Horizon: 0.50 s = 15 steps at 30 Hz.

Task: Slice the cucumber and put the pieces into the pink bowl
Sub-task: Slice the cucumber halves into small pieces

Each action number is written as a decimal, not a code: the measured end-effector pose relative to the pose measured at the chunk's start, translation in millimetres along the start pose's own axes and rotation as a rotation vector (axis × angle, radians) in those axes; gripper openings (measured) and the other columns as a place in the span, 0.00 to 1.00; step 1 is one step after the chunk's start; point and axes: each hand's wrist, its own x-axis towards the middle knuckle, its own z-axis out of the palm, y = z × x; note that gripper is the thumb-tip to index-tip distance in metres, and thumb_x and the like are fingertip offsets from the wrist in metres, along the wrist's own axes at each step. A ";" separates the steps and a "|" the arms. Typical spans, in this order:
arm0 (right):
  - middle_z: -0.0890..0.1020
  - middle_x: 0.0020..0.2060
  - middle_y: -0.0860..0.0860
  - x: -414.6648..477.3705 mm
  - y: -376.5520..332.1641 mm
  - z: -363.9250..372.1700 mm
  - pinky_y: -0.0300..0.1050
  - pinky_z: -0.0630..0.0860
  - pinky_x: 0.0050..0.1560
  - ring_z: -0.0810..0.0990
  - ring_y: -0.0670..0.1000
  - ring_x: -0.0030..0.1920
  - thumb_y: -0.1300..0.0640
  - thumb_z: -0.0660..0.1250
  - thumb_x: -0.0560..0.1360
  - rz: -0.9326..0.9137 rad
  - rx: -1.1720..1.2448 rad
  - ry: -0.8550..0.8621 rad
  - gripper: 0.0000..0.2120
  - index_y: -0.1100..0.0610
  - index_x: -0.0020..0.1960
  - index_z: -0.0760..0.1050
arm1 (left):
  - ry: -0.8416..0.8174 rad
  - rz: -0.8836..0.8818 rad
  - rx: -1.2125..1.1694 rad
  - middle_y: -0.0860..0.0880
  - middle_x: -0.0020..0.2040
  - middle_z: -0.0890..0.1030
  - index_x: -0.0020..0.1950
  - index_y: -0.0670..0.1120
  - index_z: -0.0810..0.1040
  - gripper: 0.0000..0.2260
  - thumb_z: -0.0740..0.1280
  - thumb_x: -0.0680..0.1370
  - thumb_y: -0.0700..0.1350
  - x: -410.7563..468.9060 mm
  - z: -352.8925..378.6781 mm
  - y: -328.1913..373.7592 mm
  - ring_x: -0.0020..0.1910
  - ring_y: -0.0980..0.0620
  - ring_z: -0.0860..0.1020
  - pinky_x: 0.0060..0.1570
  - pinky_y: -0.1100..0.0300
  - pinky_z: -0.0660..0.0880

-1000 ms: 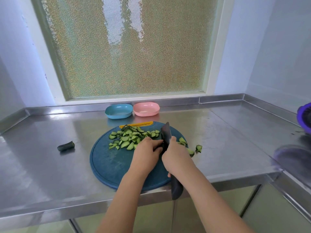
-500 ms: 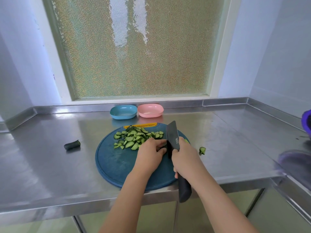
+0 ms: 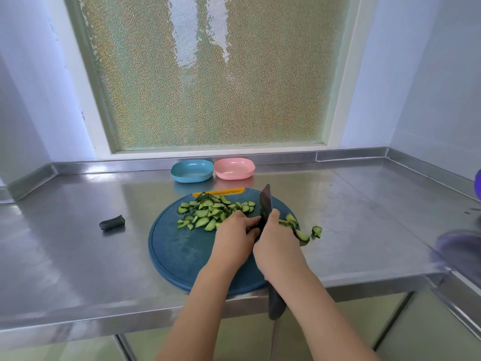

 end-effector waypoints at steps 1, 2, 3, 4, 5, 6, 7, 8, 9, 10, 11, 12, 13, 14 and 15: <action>0.73 0.62 0.59 2.2 -0.4 -1.2 0.53 0.79 0.53 0.76 0.59 0.59 0.62 0.53 0.80 0.006 0.004 -0.010 0.31 0.56 0.78 0.41 | -0.002 0.000 0.003 0.54 0.37 0.65 0.61 0.54 0.79 0.12 0.64 0.79 0.48 0.1 0.0 -0.1 0.39 0.53 0.70 0.37 0.60 0.66; 0.73 0.61 0.60 4.6 0.0 -3.9 0.52 0.80 0.48 0.78 0.60 0.57 0.62 0.53 0.80 0.021 0.028 -0.024 0.29 0.56 0.77 0.44 | -0.004 0.002 0.002 0.54 0.37 0.65 0.61 0.54 0.79 0.12 0.64 0.79 0.48 0.1 -0.3 -0.5 0.40 0.53 0.71 0.37 0.60 0.66; 0.73 0.60 0.61 7.4 -0.2 -7.3 0.50 0.81 0.39 0.80 0.60 0.53 0.63 0.52 0.80 0.043 0.064 -0.045 0.27 0.56 0.76 0.47 | -0.006 0.006 0.000 0.54 0.37 0.66 0.60 0.53 0.79 0.12 0.64 0.78 0.47 -0.1 -0.6 -0.6 0.40 0.52 0.71 0.38 0.59 0.67; 0.73 0.58 0.61 10.3 0.2 -10.7 0.46 0.79 0.29 0.81 0.60 0.47 0.63 0.52 0.80 0.061 0.093 -0.064 0.26 0.56 0.75 0.50 | -0.008 0.010 -0.003 0.53 0.38 0.67 0.60 0.53 0.79 0.12 0.64 0.78 0.46 -0.2 -0.9 -0.9 0.41 0.52 0.72 0.40 0.58 0.68; 0.74 0.56 0.61 12.0 1.1 -13.5 0.42 0.74 0.22 0.80 0.59 0.41 0.64 0.52 0.79 0.069 0.106 -0.077 0.25 0.56 0.74 0.52 | -0.010 0.014 -0.003 0.52 0.39 0.67 0.61 0.53 0.79 0.12 0.63 0.78 0.46 -0.4 -1.2 -1.1 0.42 0.51 0.72 0.41 0.58 0.69; 0.74 0.53 0.60 13.5 0.7 -13.8 0.40 0.71 0.19 0.79 0.57 0.36 0.64 0.53 0.79 0.067 0.110 -0.082 0.24 0.58 0.74 0.53 | -0.010 0.019 0.001 0.52 0.39 0.67 0.61 0.54 0.79 0.13 0.63 0.78 0.45 -0.3 -1.1 -1.3 0.42 0.52 0.72 0.41 0.58 0.69; 0.74 0.49 0.58 13.9 -0.2 -12.7 0.41 0.70 0.20 0.77 0.55 0.34 0.63 0.53 0.79 0.048 0.114 -0.078 0.22 0.59 0.73 0.55 | -0.007 0.027 0.003 0.53 0.38 0.67 0.61 0.54 0.79 0.13 0.63 0.78 0.45 -0.4 -0.8 -1.6 0.40 0.52 0.71 0.39 0.59 0.68; 0.74 0.47 0.57 14.8 -1.2 -10.1 0.41 0.70 0.23 0.77 0.54 0.36 0.62 0.53 0.79 0.029 0.111 -0.071 0.21 0.60 0.72 0.57 | -0.002 0.032 0.002 0.53 0.37 0.66 0.61 0.54 0.79 0.13 0.63 0.78 0.45 -1.0 -0.2 -1.3 0.39 0.54 0.70 0.37 0.61 0.67; 0.74 0.48 0.57 16.2 -1.8 -6.4 0.42 0.72 0.27 0.78 0.55 0.41 0.62 0.53 0.79 0.024 0.098 -0.063 0.21 0.60 0.72 0.57 | 0.001 0.033 -0.006 0.54 0.37 0.65 0.61 0.55 0.79 0.14 0.62 0.78 0.44 -2.1 -0.2 -0.3 0.38 0.55 0.69 0.35 0.63 0.65; 0.75 0.52 0.58 17.5 -2.2 -2.9 0.45 0.74 0.32 0.79 0.57 0.48 0.62 0.53 0.80 0.037 0.077 -0.056 0.23 0.59 0.73 0.55 | 0.004 0.030 -0.016 0.55 0.37 0.66 0.61 0.55 0.79 0.14 0.62 0.78 0.44 -3.4 -0.7 0.7 0.37 0.56 0.68 0.34 0.64 0.65; 0.75 0.56 0.60 18.6 -1.5 -0.1 0.46 0.77 0.34 0.79 0.59 0.52 0.62 0.53 0.80 0.052 0.063 -0.056 0.24 0.58 0.74 0.52 | 0.010 0.024 -0.025 0.54 0.38 0.68 0.61 0.54 0.79 0.13 0.62 0.78 0.43 -4.1 -1.4 1.6 0.38 0.55 0.70 0.35 0.64 0.67; 0.74 0.58 0.60 19.1 0.0 1.7 0.43 0.78 0.31 0.80 0.60 0.53 0.62 0.54 0.80 0.061 0.064 -0.066 0.26 0.58 0.75 0.50 | 0.016 0.012 -0.035 0.51 0.40 0.71 0.59 0.52 0.80 0.13 0.62 0.78 0.41 -4.5 -2.0 2.3 0.40 0.53 0.72 0.39 0.62 0.70; 0.74 0.58 0.61 17.8 1.1 1.4 0.37 0.73 0.22 0.80 0.60 0.51 0.63 0.54 0.79 0.069 0.078 -0.079 0.27 0.57 0.76 0.49 | 0.015 -0.007 -0.048 0.48 0.43 0.74 0.58 0.49 0.81 0.13 0.62 0.78 0.40 -4.9 -2.6 2.9 0.43 0.50 0.74 0.44 0.58 0.72; 0.75 0.57 0.61 15.7 3.3 -0.7 0.34 0.65 0.15 0.80 0.59 0.47 0.64 0.55 0.79 0.070 0.090 -0.091 0.29 0.56 0.76 0.48 | 0.012 -0.024 -0.057 0.46 0.46 0.76 0.56 0.46 0.81 0.12 0.61 0.77 0.39 -5.1 -3.3 3.3 0.46 0.48 0.75 0.47 0.55 0.73; 0.75 0.55 0.61 12.7 5.3 -4.0 0.33 0.61 0.12 0.79 0.58 0.42 0.65 0.55 0.78 0.063 0.093 -0.094 0.29 0.57 0.76 0.48 | 0.009 -0.032 -0.057 0.44 0.47 0.76 0.55 0.44 0.81 0.12 0.61 0.77 0.38 -5.2 -3.9 3.5 0.47 0.47 0.76 0.48 0.54 0.73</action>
